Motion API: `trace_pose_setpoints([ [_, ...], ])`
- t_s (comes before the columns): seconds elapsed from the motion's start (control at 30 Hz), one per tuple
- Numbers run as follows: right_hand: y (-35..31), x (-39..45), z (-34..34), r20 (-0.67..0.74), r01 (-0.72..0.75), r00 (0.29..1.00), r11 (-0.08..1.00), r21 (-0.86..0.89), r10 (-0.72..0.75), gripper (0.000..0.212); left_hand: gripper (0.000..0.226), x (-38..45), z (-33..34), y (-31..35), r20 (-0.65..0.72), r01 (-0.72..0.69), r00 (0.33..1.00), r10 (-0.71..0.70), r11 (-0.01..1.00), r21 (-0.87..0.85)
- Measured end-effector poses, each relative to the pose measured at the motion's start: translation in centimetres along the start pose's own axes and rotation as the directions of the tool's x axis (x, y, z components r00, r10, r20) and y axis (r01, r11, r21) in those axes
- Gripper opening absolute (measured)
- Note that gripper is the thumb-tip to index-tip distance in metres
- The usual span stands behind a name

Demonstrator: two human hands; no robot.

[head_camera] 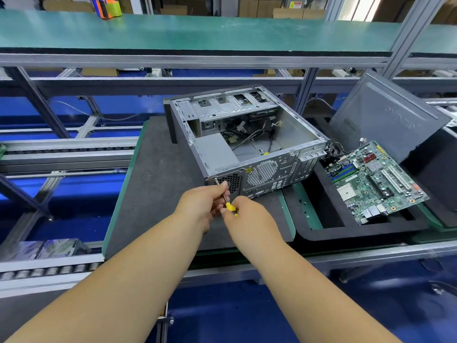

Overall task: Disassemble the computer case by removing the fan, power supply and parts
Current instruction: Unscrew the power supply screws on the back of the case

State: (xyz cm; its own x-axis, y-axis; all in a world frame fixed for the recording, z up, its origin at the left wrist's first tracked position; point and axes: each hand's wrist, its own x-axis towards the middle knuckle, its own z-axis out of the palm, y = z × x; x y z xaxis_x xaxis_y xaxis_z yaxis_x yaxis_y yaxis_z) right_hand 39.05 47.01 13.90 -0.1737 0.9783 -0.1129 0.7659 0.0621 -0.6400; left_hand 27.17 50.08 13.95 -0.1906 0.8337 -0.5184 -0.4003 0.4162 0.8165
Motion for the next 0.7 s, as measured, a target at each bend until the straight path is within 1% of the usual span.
trace_pose_setpoints([
  [0.03, 0.0, 0.2, -0.1, 0.063, -0.045, 0.997, 0.989, 0.141, 0.037, 0.025, 0.014, 0.1, 0.0, 0.0, -0.004, -0.008, 1.0, 0.008, 1.0, 0.008],
  [0.07, -0.2, 0.3, -0.2, 0.144, -0.134, 0.985, 0.942, 0.308, 0.093, 0.026, 0.015, 0.1, -0.1, 0.0, -0.008, -0.014, 1.0, 0.014, 1.0, 0.014],
  [0.1, -0.4, 0.5, -0.4, 0.247, -0.254, 0.957, 0.856, 0.451, 0.154, 0.031, 0.017, 0.1, -0.1, 0.1, -0.009, -0.017, 1.0, 0.017, 1.0, 0.018],
  [0.13, -0.4, 0.5, -0.5, 0.35, -0.361, 0.918, 0.753, 0.55, 0.186, 0.038, 0.019, 0.2, -0.1, 0.1, -0.011, -0.015, 1.0, 0.015, 1.0, 0.021],
  [0.17, -0.4, 0.6, -0.6, 0.424, -0.428, 0.887, 0.664, 0.613, 0.182, 0.042, 0.02, 0.2, -0.1, 0.1, -0.012, -0.011, 1.0, 0.011, 1.0, 0.023],
  [0.23, 0.0, 0.5, -0.6, 0.49, -0.483, 0.86, 0.532, 0.695, 0.141, 0.046, 0.017, 0.2, -0.1, 0.2, -0.01, -0.009, 1.0, 0.009, 1.0, 0.016],
  [0.3, 0.4, 0.5, -0.7, 0.511, -0.507, 0.85, 0.46, 0.729, 0.127, 0.043, 0.014, 0.1, -0.1, 0.2, -0.008, -0.015, 1.0, 0.015, 1.0, 0.011],
  [0.33, 0.5, 0.5, -0.7, 0.505, -0.504, 0.853, 0.456, 0.734, 0.13, 0.041, 0.013, 0.1, -0.1, 0.2, -0.009, -0.019, 1.0, 0.019, 1.0, 0.011],
  [0.4, 0.6, 0.7, -0.7, 0.46, -0.457, 0.878, 0.516, 0.724, 0.131, 0.036, 0.012, 0.1, 0.0, 0.2, -0.005, -0.023, 1.0, 0.023, 1.0, 0.01],
  [0.57, 0.4, 0.7, -0.7, 0.307, -0.292, 0.944, 0.752, 0.591, 0.125, 0.028, 0.015, 0.3, -0.2, 0.2, 0.024, -0.04, 0.999, 0.039, 0.999, 0.019],
  [0.63, 0.2, 0.6, -0.6, 0.236, -0.213, 0.966, 0.851, 0.479, 0.108, 0.03, 0.016, 0.3, -0.3, 0.1, 0.037, -0.044, 0.998, 0.043, 0.999, 0.026],
  [0.7, -0.1, 0.3, -0.5, 0.132, -0.12, 0.988, 0.944, 0.308, 0.083, 0.027, 0.017, 0.4, -0.4, 0.0, 0.042, -0.034, 0.999, 0.032, 0.999, 0.036],
])
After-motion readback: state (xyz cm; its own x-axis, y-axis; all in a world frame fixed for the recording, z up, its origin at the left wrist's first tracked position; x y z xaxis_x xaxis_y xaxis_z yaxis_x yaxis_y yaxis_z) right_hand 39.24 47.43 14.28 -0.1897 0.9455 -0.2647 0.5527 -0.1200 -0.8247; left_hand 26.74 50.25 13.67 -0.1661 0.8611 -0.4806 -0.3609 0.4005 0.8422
